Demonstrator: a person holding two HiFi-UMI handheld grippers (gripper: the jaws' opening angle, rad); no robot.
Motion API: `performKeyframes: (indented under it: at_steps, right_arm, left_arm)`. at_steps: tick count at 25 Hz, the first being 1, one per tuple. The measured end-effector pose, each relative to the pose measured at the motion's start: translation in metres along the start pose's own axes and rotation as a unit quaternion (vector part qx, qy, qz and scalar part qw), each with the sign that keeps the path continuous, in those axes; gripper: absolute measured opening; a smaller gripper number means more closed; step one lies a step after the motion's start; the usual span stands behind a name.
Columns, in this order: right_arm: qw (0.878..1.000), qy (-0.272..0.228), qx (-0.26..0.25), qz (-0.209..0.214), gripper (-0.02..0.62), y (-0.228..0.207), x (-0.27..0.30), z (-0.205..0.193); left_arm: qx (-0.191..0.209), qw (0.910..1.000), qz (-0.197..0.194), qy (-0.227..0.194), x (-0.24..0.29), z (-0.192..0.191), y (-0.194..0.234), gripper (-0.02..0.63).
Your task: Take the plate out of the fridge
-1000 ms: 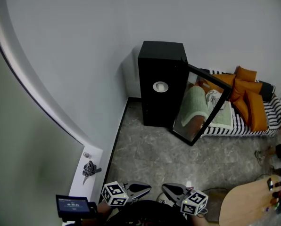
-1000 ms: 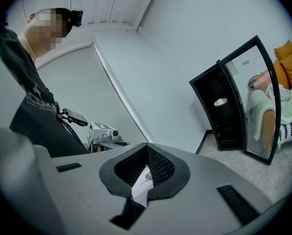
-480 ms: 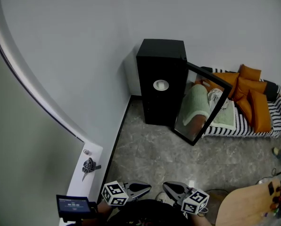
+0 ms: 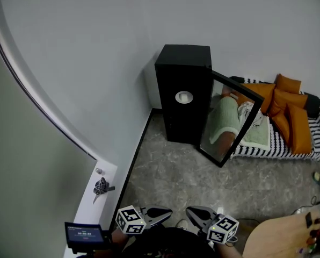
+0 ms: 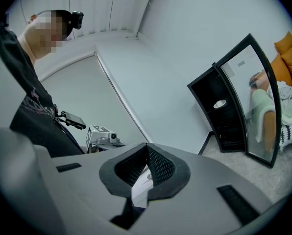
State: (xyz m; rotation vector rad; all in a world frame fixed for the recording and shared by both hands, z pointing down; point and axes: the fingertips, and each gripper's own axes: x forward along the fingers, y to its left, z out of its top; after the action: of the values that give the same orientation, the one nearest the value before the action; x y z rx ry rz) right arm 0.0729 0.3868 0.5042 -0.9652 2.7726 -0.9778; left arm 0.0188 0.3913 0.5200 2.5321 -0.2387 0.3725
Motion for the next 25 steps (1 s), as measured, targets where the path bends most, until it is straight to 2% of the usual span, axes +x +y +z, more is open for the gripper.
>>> performKeyframes:
  at_steps: [5,12,19,25]
  right_arm:
    - [1.0,-0.004,0.002,0.0,0.005,-0.003,-0.002,0.004]
    - [1.0,-0.01,0.005,-0.015,0.006,-0.016,0.009,0.013]
    - [0.999,-0.021,0.009,-0.038,0.005,-0.037,0.039,0.028]
    - [0.998,-0.024,0.018,-0.064,0.005,-0.062,0.079,0.047]
  left_arm:
    - [0.004,1.0,-0.002,-0.001,0.004,0.005,-0.001,0.005]
    - [0.007,0.9999,-0.015,0.003,0.005,0.014,0.019,0.005]
    - [0.014,0.9994,-0.032,0.005,-0.002,0.034,0.061,0.005]
    - [0.005,0.9989,-0.046,0.009,-0.011,0.054,0.114,0.005]
